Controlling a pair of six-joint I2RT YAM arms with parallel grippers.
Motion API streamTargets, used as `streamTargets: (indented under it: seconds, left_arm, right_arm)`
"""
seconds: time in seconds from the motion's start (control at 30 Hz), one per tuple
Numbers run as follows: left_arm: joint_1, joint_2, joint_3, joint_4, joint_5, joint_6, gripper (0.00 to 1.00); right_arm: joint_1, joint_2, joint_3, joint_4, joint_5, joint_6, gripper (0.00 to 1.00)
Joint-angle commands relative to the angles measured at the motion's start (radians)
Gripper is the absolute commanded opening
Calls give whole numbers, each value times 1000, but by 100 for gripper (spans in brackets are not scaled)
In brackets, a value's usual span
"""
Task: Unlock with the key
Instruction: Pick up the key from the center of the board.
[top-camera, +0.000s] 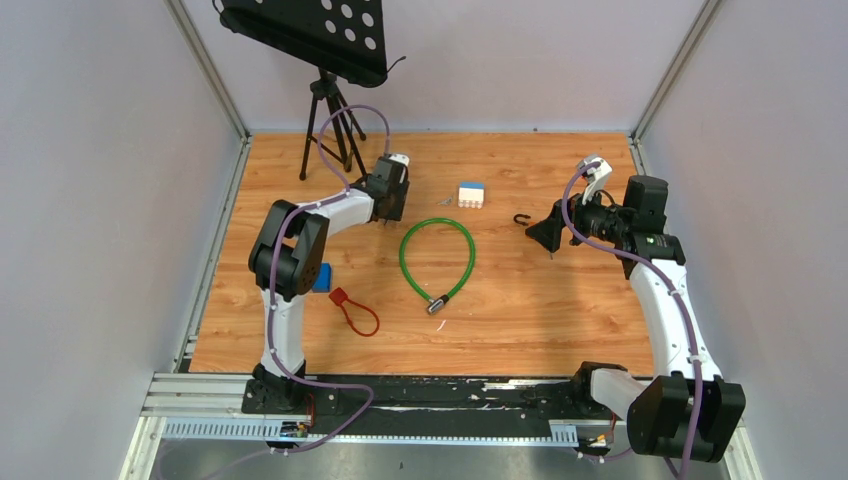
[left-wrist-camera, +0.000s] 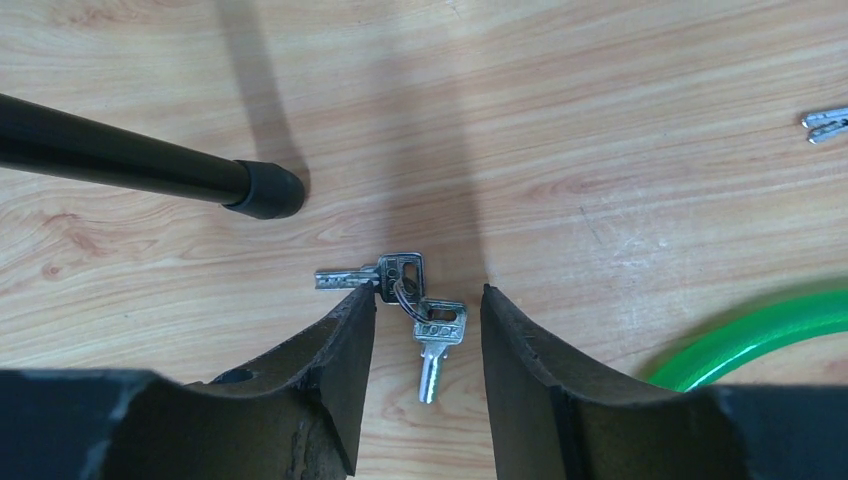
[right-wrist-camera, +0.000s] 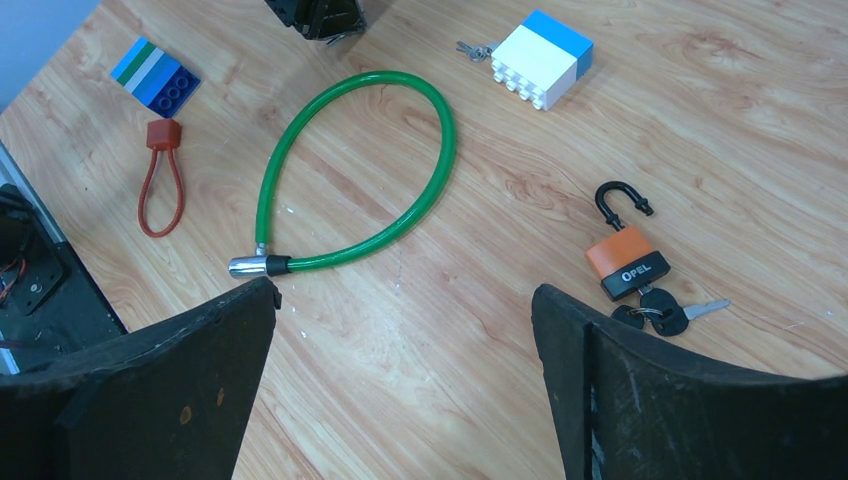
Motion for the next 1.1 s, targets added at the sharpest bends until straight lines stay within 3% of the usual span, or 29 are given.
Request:
streamTargets:
  seconds: [0.0, 0.23, 0.6, 0.87, 1.07]
  left_arm:
    - [26, 17, 21, 30, 30, -46, 49]
    - [40, 32, 21, 24, 61, -57, 42]
    - [51, 5, 1, 9, 100, -40, 23]
    - [51, -40, -30, 11, 135, 21, 0]
    - [51, -141, -125, 52, 255, 99, 0]
  right_arm:
    - [-1, 1, 12, 15, -30, -14, 100]
    - [-1, 4, 10, 16, -31, -13, 100]
    - [-1, 15, 11, 18, -38, -11, 100]
    - [-1, 25, 12, 17, -30, -13, 100]
    - [-1, 26, 12, 16, -27, -20, 100]
